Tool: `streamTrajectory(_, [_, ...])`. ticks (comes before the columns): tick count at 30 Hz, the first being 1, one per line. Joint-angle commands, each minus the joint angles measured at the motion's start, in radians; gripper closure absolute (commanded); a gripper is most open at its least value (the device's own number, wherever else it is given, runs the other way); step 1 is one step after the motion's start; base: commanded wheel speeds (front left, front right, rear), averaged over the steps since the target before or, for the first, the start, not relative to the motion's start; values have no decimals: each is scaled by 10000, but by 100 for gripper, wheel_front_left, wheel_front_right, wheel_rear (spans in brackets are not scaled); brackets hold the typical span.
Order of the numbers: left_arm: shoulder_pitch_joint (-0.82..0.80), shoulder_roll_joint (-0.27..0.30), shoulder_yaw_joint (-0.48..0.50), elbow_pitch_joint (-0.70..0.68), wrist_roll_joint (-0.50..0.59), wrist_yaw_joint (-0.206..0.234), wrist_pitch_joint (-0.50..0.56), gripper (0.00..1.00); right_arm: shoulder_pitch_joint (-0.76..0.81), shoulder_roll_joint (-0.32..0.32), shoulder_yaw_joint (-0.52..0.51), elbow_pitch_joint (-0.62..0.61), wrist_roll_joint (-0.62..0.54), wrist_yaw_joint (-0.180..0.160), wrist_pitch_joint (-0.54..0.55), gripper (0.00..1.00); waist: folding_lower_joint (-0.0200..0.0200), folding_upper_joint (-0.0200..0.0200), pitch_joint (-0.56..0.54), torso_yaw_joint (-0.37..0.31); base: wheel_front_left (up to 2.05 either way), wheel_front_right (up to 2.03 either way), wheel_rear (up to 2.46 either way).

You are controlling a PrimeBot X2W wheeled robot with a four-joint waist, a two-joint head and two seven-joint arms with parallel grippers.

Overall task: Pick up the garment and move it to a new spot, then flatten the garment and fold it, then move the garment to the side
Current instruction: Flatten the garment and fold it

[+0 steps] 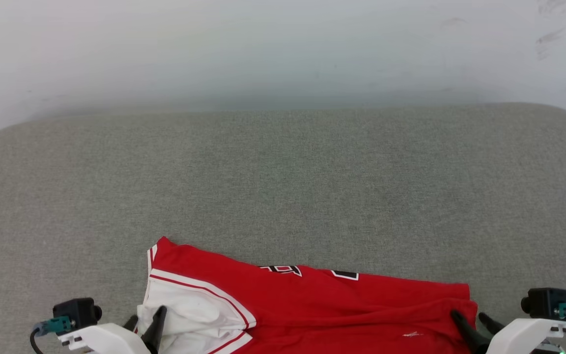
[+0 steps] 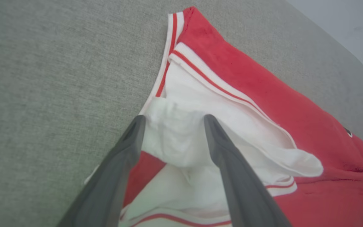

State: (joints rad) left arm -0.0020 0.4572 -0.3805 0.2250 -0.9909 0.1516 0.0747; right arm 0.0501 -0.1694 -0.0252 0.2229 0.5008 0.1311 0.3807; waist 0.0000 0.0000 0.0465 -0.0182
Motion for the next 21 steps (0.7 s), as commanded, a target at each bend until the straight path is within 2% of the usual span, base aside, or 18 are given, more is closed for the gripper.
streamTrajectory(1, [-137,25,16,-102,127,41,-138,0,118,49,-69,-239,-62,-8,-60,0,0,0,-72,19,0,0,0])
streamTrajectory(6, [-404,190,78,-882,1128,463,-1282,0,415,-87,-649,-1413,-292,-8,481,0,0,0,-242,25,0,0,0])
streamTrajectory(14, [-638,199,29,-1980,2516,873,-2850,0,575,-523,-1646,-1912,-309,-8,2413,0,0,0,-165,228,0,0,0])
streamTrajectory(21, [-816,-20,-18,-2877,3715,1216,-3329,0,188,-557,-1268,-1919,-107,-8,3250,0,0,0,201,644,0,0,0])
